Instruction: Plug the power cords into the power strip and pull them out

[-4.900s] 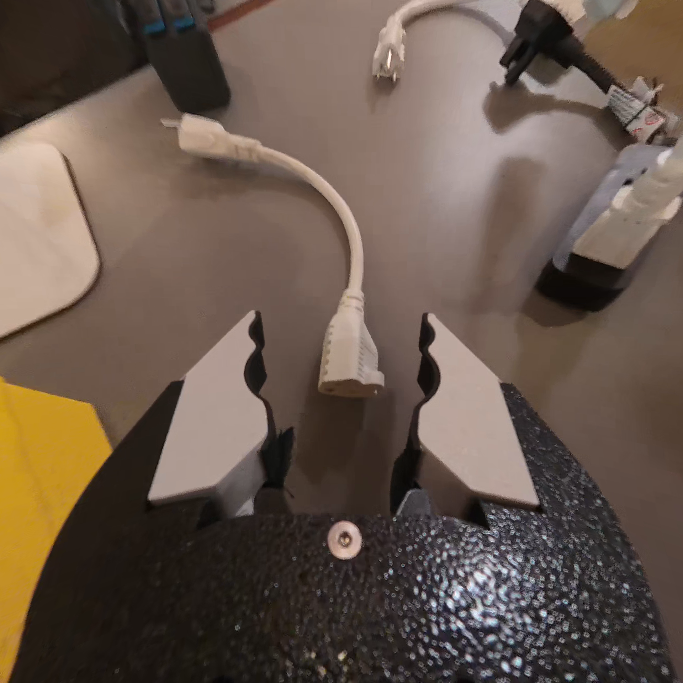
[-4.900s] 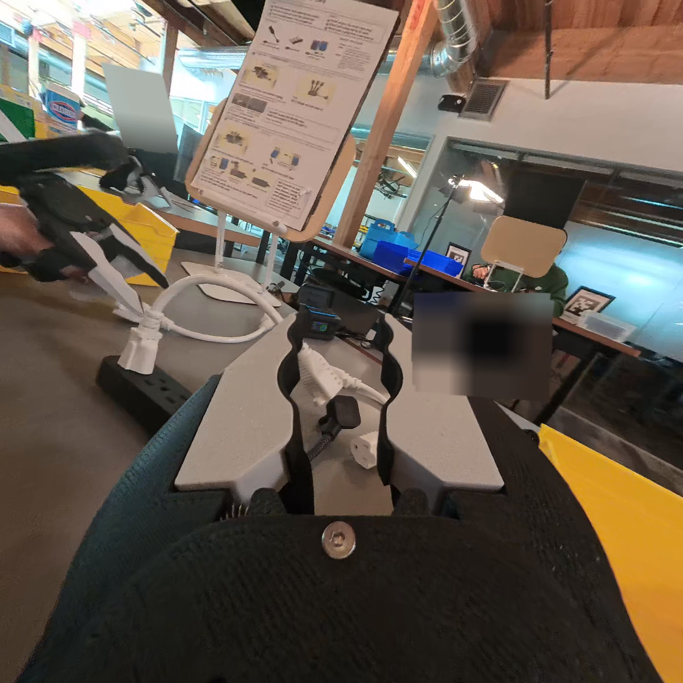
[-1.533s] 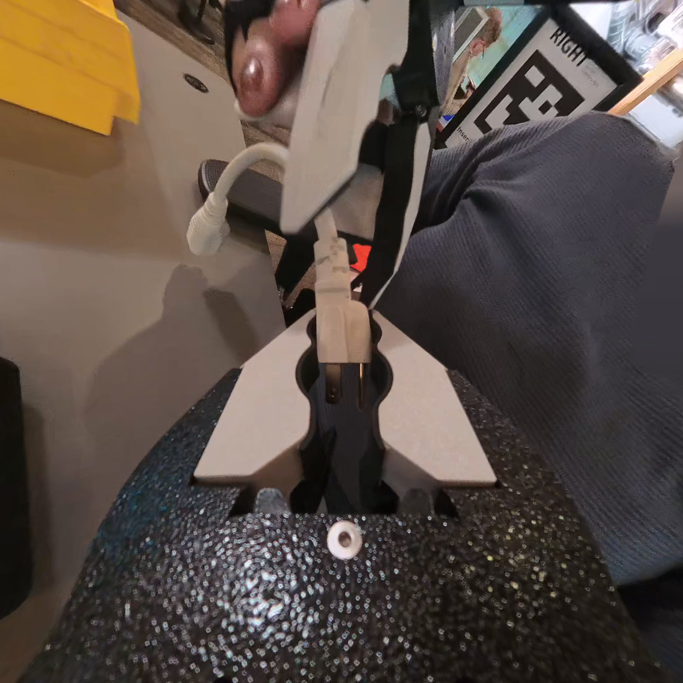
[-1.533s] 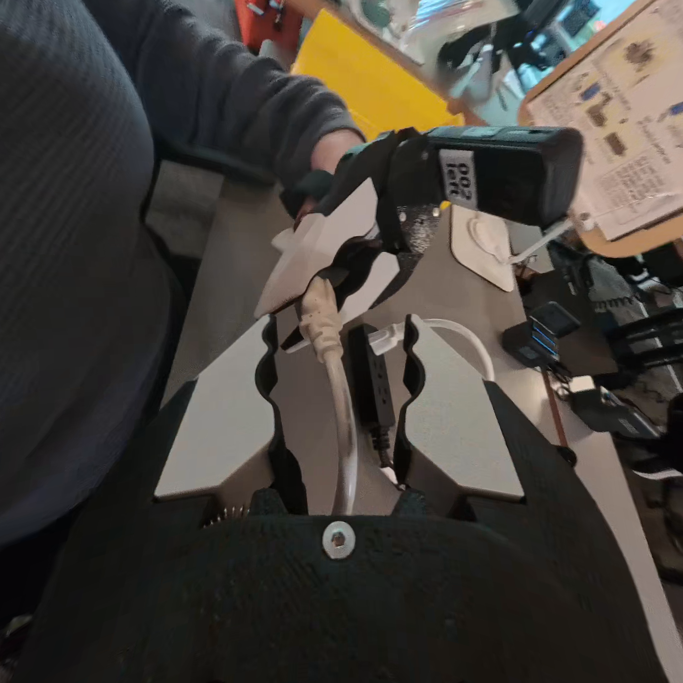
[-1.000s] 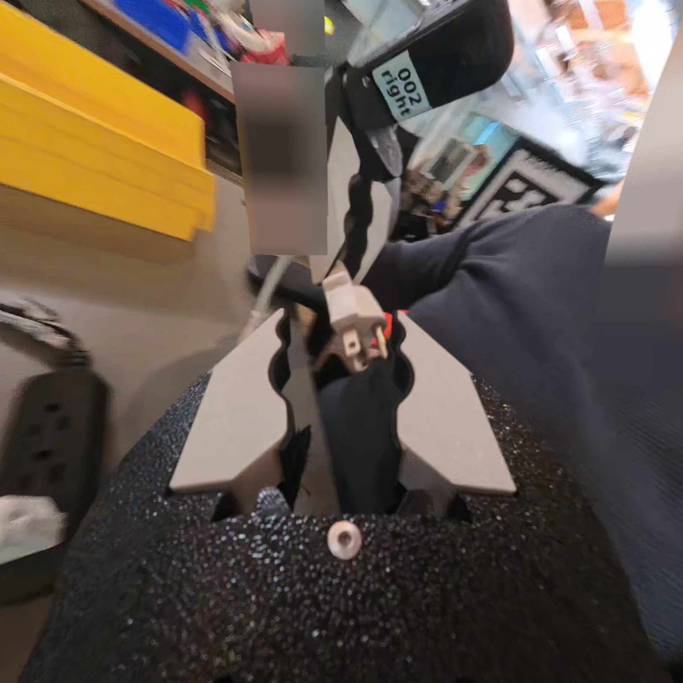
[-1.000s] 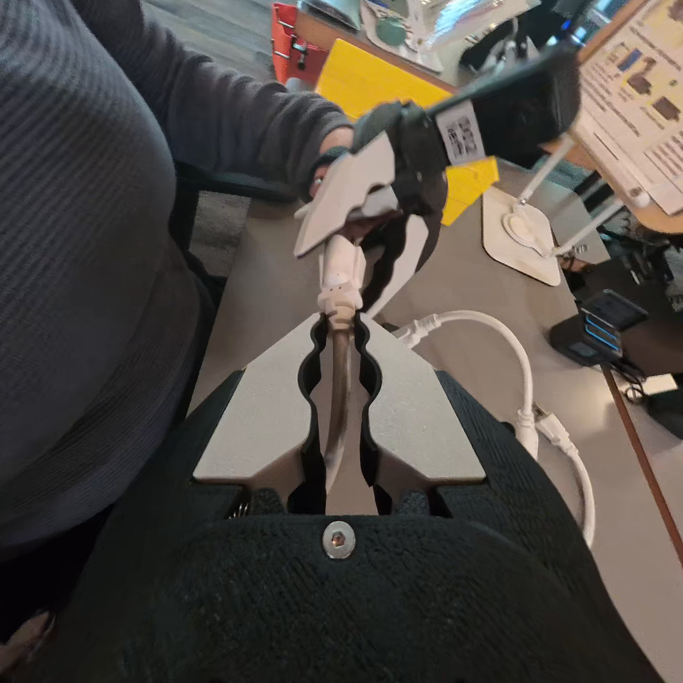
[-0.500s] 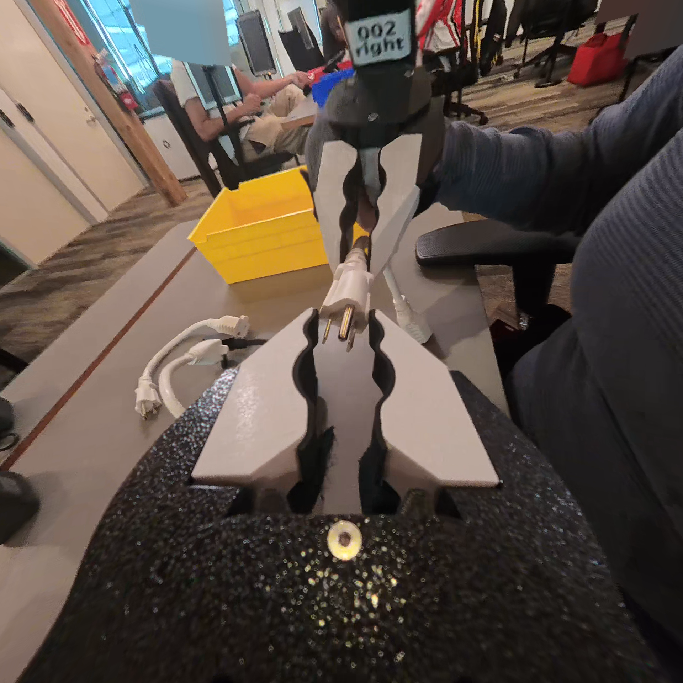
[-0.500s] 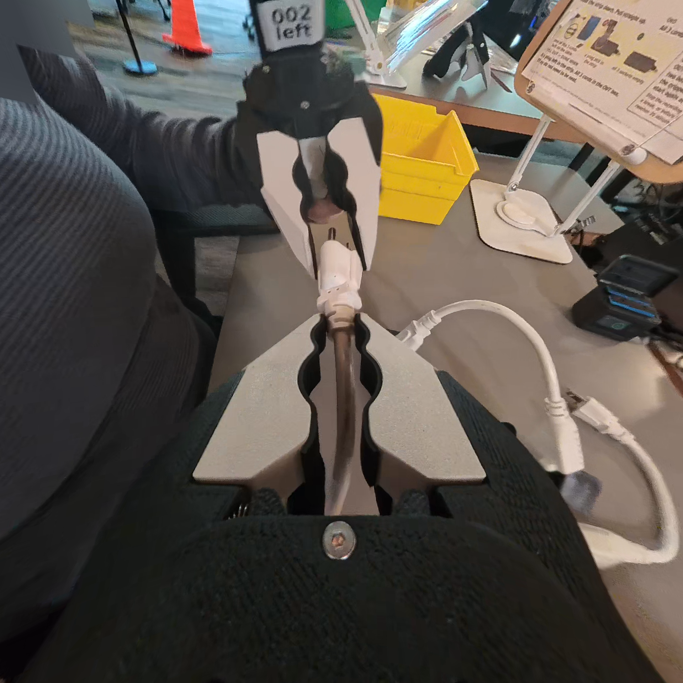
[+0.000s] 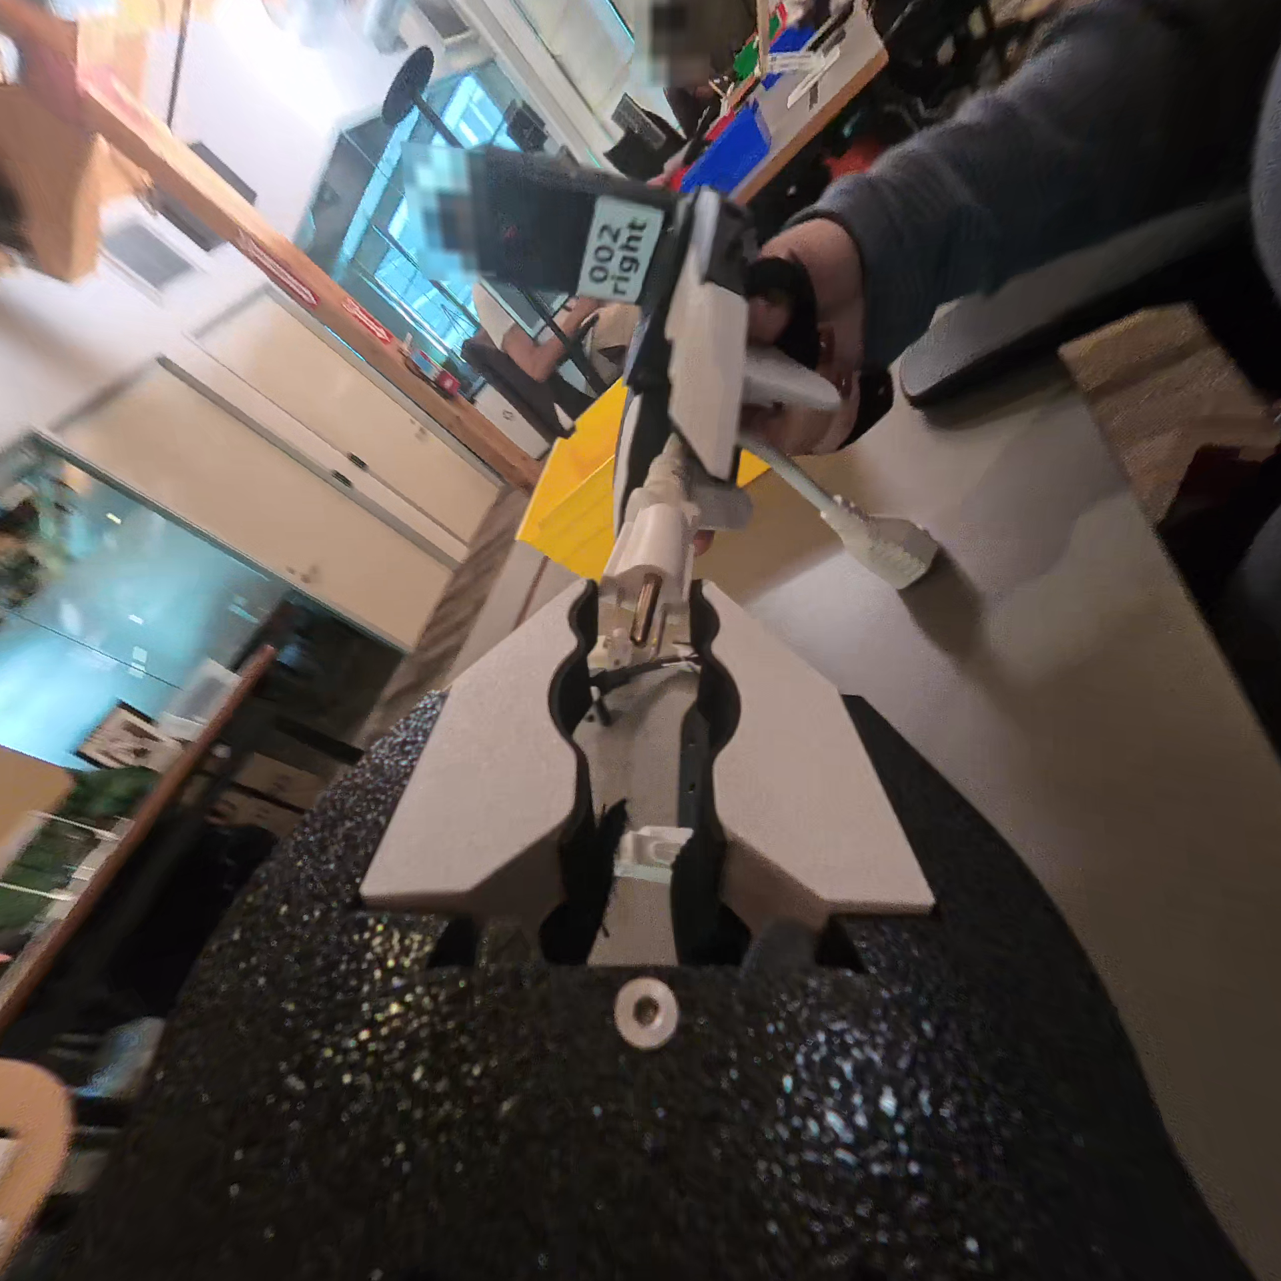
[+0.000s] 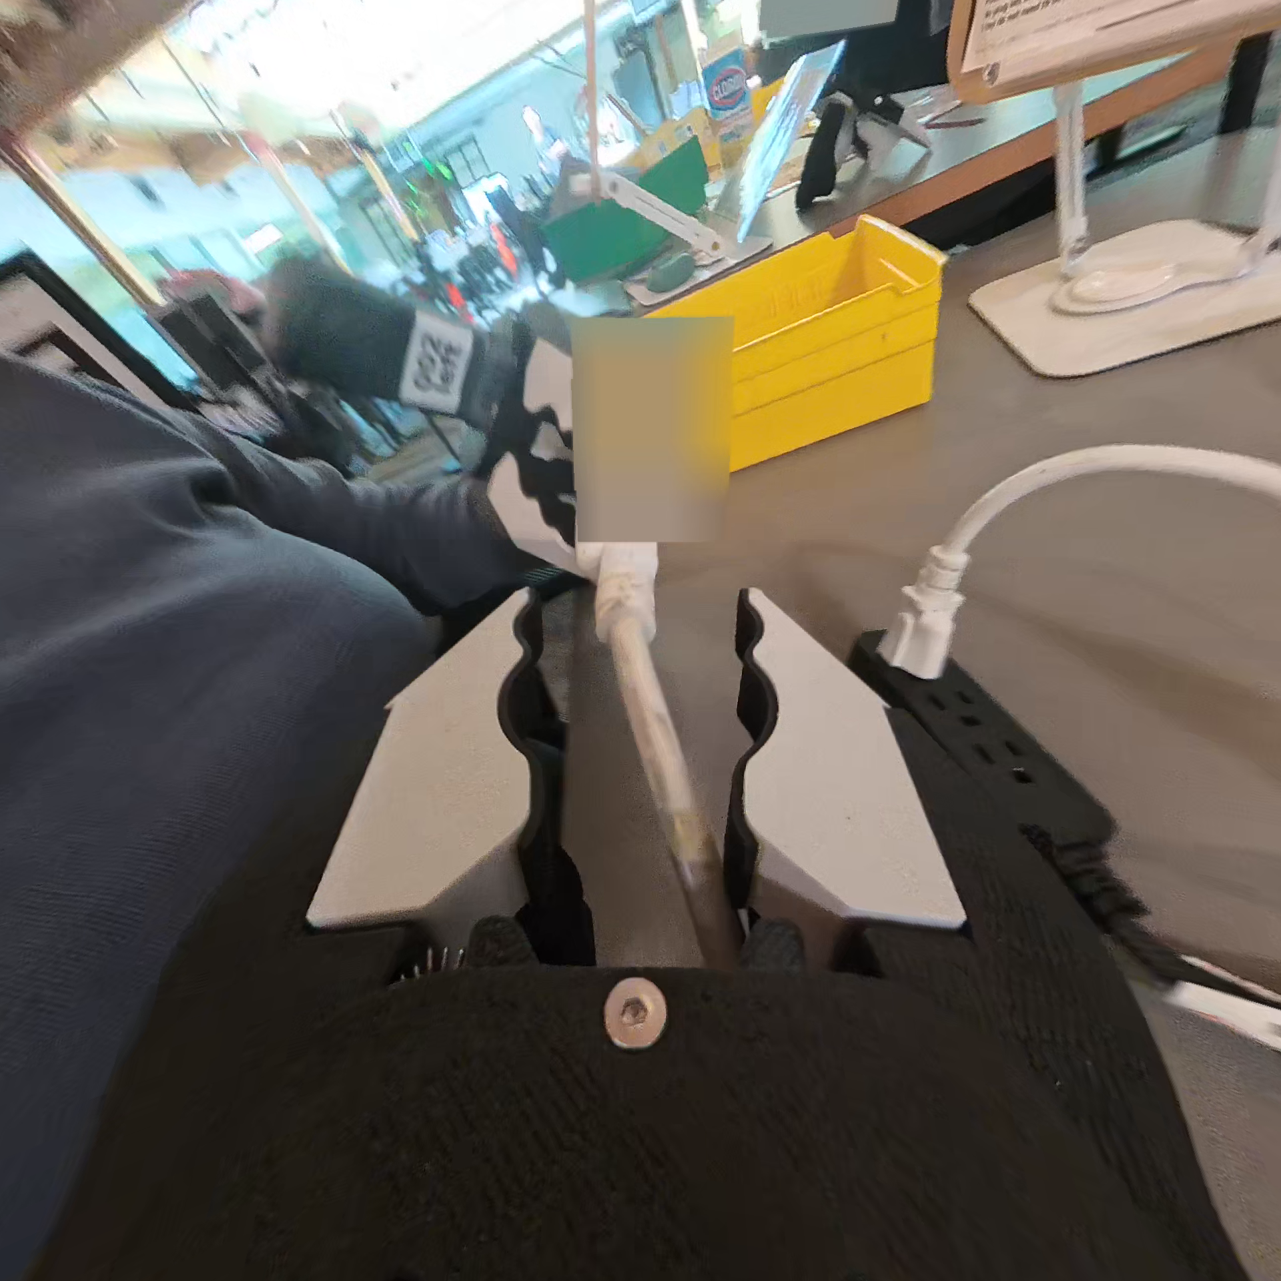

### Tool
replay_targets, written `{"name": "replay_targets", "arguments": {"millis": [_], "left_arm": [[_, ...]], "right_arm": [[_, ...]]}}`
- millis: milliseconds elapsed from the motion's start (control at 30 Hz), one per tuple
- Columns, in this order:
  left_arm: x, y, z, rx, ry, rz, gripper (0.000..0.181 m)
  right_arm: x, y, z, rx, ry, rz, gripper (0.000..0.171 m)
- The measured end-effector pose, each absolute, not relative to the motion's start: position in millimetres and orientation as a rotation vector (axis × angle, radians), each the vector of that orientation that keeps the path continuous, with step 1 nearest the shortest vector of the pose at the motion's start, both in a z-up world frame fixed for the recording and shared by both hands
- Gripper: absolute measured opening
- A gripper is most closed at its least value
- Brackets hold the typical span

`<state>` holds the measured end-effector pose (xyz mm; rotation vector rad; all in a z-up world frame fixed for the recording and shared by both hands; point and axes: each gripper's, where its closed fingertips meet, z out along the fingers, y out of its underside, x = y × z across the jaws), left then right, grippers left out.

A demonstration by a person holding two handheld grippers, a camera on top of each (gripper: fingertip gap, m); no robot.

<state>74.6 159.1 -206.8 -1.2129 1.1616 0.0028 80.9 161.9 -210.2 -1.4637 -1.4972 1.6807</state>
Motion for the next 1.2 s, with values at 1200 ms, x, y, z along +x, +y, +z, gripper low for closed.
{"name": "replay_targets", "arguments": {"millis": [1200], "left_arm": [[79.4, 150.9, -308.0, -1.789, 1.121, -0.673, 0.026]], "right_arm": [[83.0, 151.3, -304.0, -1.245, -1.756, 1.039, 0.042]]}}
